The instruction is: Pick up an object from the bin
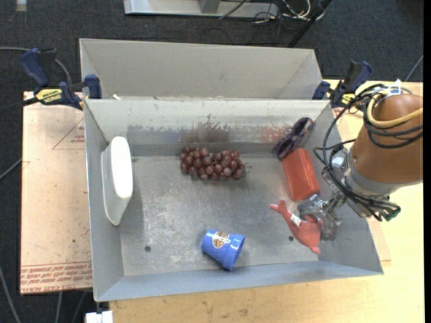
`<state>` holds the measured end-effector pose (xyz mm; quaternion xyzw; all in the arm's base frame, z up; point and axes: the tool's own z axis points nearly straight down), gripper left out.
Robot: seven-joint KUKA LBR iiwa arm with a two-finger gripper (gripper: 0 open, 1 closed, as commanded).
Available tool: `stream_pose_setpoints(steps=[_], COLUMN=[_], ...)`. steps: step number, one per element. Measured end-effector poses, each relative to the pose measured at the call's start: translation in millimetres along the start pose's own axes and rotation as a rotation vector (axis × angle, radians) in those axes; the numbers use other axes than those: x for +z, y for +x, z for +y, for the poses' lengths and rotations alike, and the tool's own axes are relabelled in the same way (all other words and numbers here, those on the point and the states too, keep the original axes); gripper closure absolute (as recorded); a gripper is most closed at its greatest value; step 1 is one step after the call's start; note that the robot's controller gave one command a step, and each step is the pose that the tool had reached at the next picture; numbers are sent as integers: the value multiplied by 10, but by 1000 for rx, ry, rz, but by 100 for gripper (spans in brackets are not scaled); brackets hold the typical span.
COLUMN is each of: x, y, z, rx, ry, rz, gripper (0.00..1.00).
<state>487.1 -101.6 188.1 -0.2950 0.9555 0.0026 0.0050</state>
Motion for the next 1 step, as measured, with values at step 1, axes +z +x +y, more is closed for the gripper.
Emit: stream_pose_setpoints(steps=[1], x=[-431], y=[-59], z=[29], rx=[12], ry=[-5], rz=[4], gripper=[100])
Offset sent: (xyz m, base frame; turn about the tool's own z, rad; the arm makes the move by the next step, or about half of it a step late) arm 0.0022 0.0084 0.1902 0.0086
